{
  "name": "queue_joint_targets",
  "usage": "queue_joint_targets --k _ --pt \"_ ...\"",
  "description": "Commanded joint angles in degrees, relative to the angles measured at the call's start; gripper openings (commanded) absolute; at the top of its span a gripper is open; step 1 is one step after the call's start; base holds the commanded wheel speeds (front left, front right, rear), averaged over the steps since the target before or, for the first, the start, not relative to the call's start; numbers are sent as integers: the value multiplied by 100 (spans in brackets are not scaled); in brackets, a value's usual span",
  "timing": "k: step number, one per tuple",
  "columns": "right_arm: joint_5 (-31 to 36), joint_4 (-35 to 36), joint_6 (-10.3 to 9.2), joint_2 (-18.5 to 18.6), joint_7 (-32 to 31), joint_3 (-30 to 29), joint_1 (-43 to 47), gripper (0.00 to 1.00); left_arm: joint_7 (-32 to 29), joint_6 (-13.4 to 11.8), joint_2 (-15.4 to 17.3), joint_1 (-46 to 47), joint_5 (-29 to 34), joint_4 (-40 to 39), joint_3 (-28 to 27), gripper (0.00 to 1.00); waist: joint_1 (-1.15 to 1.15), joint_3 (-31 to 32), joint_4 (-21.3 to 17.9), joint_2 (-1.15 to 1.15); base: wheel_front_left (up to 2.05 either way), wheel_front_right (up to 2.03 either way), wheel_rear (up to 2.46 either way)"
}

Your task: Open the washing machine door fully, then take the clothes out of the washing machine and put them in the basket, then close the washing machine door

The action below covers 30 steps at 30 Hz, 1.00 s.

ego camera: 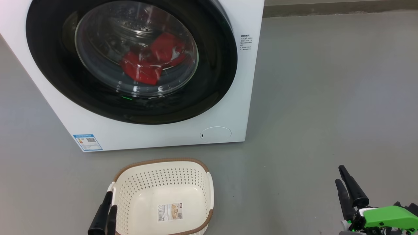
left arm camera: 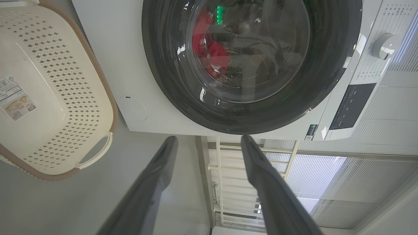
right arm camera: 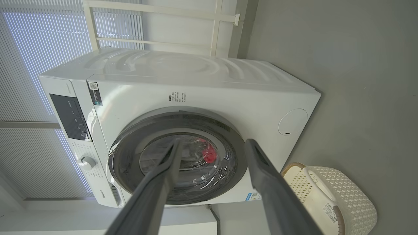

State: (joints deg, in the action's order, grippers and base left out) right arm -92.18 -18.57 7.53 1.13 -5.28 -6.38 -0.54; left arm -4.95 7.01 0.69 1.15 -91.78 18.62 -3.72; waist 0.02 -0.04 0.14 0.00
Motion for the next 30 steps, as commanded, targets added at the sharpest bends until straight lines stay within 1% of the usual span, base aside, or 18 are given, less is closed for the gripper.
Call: queue_joint_targets --k 1,15,20,30 --pt "-33 190 0 63 49 46 -246 100 55 -10 49 167 -34 -184 -9 100 0 -5 2 0 0 0 0" --pt "34 405 -1 82 194 207 -343 100 297 8 85 230 287 -386 24 100 -2 -9 23 0 0 0 0" --pt "112 526 -1 112 283 271 -392 100 381 11 92 247 617 -532 6 100 -2 -14 31 0 0 0 0" --pt "592 718 -1 330 571 607 -492 100 550 15 95 261 1449 -746 -52 100 -2 -15 34 0 0 0 0"
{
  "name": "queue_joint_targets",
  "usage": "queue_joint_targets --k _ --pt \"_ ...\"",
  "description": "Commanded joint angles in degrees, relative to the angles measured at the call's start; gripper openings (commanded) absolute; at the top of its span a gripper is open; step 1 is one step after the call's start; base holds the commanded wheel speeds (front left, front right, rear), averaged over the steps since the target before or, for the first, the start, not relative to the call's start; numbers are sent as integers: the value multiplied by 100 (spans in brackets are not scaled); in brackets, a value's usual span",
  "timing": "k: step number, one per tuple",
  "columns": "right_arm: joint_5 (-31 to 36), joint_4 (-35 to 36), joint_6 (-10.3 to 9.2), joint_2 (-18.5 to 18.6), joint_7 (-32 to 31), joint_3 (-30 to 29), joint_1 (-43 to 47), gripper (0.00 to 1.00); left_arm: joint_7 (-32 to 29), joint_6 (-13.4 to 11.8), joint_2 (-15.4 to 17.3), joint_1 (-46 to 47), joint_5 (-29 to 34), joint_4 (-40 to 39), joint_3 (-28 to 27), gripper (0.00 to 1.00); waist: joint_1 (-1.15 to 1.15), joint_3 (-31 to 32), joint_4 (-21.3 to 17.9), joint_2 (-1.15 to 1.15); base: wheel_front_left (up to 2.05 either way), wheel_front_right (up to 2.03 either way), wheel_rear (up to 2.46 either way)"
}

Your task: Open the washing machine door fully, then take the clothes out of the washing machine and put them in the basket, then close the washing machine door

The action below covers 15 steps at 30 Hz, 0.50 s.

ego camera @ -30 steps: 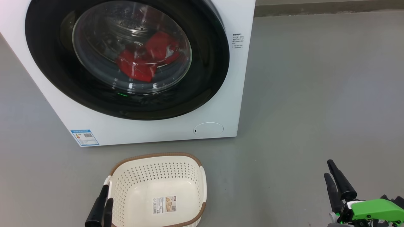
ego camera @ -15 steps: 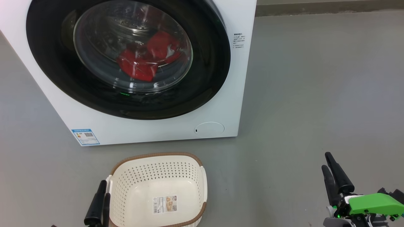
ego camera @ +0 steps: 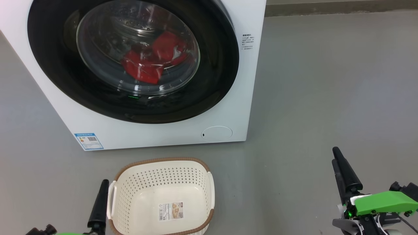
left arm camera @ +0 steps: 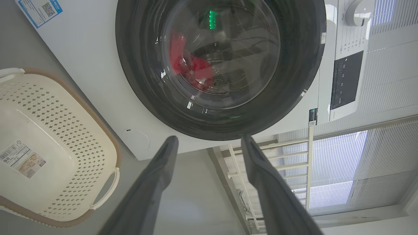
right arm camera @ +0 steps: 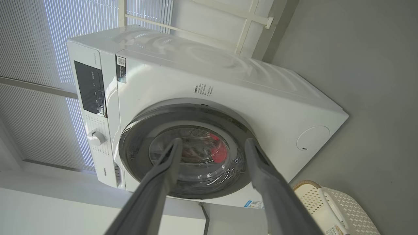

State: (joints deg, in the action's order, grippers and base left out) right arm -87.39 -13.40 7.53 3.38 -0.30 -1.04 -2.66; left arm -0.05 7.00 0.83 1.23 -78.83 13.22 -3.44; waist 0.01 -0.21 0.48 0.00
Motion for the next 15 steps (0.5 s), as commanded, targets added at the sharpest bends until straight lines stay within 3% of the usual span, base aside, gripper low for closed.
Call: queue_joint_targets --k 1,15 --pt "160 212 -1 125 94 104 -291 100 77 16 82 254 249 -225 -82 100 -1 2 0 0 0 0 0" --pt "1242 287 -2 306 321 362 -398 100 296 18 99 267 1624 -347 -70 100 -1 5 4 0 0 0 0"
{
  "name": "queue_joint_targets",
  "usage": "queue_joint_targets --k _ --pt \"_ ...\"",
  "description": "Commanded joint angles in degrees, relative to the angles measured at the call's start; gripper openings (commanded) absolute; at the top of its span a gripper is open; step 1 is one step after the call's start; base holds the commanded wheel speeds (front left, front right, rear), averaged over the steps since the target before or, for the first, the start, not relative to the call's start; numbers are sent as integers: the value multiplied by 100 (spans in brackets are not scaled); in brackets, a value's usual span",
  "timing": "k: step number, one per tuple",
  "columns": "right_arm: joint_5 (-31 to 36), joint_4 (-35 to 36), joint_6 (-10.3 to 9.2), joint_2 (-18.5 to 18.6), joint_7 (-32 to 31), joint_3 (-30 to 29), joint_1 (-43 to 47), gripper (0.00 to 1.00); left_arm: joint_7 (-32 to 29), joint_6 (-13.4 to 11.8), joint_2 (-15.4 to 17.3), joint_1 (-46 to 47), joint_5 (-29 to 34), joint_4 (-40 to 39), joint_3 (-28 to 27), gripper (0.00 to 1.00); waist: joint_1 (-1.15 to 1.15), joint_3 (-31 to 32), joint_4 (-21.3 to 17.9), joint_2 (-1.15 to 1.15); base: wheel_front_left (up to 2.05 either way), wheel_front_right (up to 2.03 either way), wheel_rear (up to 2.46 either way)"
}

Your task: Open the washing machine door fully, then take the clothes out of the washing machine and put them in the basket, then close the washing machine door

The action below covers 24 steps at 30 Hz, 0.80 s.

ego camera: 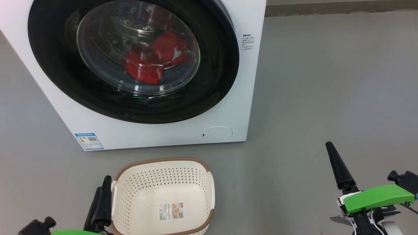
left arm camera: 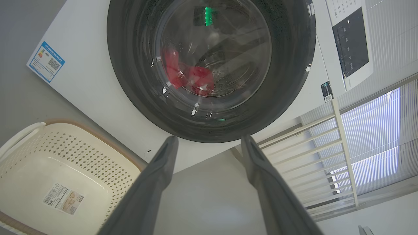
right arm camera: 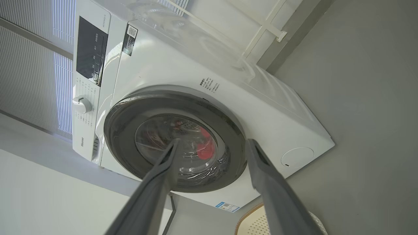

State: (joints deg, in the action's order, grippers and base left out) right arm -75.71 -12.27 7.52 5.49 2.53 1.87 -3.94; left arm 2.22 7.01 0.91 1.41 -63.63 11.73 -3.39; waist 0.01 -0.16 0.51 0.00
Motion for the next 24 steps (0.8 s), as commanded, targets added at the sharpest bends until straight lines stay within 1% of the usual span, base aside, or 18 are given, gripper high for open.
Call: queue_joint_targets --k 1,6,7,13,19,24 --pt "173 171 -1 88 54 73 -272 100 85 12 92 251 230 -207 -71 100 0 0 2 0 0 0 0" --pt "897 206 -1 118 138 113 -303 100 170 -18 100 258 848 -281 -50 100 0 -2 4 0 0 0 0" --pt "1187 217 -1 131 172 130 -316 100 204 -34 103 262 1079 -309 -41 100 0 -6 6 0 0 0 0" --pt "1981 222 -1 156 274 146 -359 100 305 -85 112 269 1768 -338 3 100 -1 -19 13 0 0 0 0" --pt "2657 204 -1 139 375 167 -373 100 406 -176 121 286 2366 -335 35 100 -1 -26 19 0 0 0 0" --pt "3059 209 -2 141 459 224 -398 100 490 -206 128 301 2760 -326 50 100 -1 -27 17 0 0 0 0"
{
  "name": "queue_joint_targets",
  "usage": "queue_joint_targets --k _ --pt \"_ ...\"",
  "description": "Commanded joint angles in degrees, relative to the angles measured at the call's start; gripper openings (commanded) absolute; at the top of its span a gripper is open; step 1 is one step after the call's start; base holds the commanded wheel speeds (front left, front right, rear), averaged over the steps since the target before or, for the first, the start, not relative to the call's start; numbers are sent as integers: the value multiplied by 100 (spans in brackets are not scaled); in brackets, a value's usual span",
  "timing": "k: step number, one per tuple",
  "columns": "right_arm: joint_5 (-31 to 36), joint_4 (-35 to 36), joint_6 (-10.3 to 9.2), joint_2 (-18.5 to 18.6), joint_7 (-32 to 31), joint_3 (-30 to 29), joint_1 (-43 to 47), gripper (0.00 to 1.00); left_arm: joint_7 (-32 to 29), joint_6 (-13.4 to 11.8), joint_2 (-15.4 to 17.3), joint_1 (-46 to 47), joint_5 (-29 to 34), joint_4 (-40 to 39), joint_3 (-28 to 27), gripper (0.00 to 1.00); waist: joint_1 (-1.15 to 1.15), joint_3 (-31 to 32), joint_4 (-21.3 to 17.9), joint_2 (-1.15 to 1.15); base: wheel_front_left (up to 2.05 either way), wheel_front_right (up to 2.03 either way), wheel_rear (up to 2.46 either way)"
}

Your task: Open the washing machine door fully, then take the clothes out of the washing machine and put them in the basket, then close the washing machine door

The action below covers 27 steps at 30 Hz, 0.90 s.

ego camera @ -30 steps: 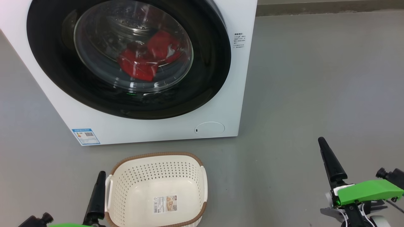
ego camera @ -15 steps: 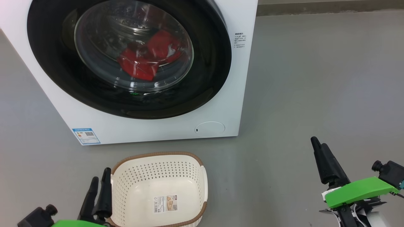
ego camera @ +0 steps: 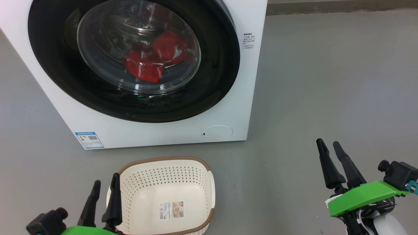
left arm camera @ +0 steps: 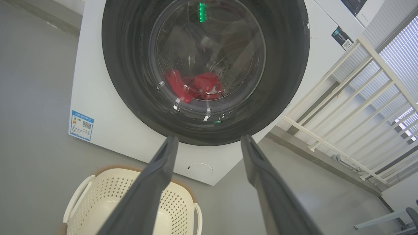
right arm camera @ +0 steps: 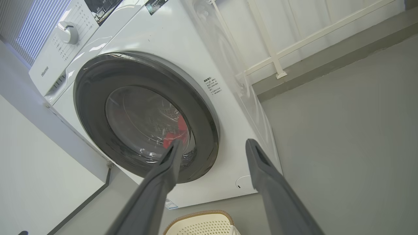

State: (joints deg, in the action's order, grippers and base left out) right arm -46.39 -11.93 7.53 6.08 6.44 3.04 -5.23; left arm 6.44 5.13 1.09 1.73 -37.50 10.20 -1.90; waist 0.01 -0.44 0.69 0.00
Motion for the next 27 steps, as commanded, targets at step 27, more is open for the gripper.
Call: queue_joint_targets --k 27 --pt "2027 15 -4 120 507 77 -408 100 507 -142 148 270 1849 -374 5 100 -1 61 0 0 0 0 0"
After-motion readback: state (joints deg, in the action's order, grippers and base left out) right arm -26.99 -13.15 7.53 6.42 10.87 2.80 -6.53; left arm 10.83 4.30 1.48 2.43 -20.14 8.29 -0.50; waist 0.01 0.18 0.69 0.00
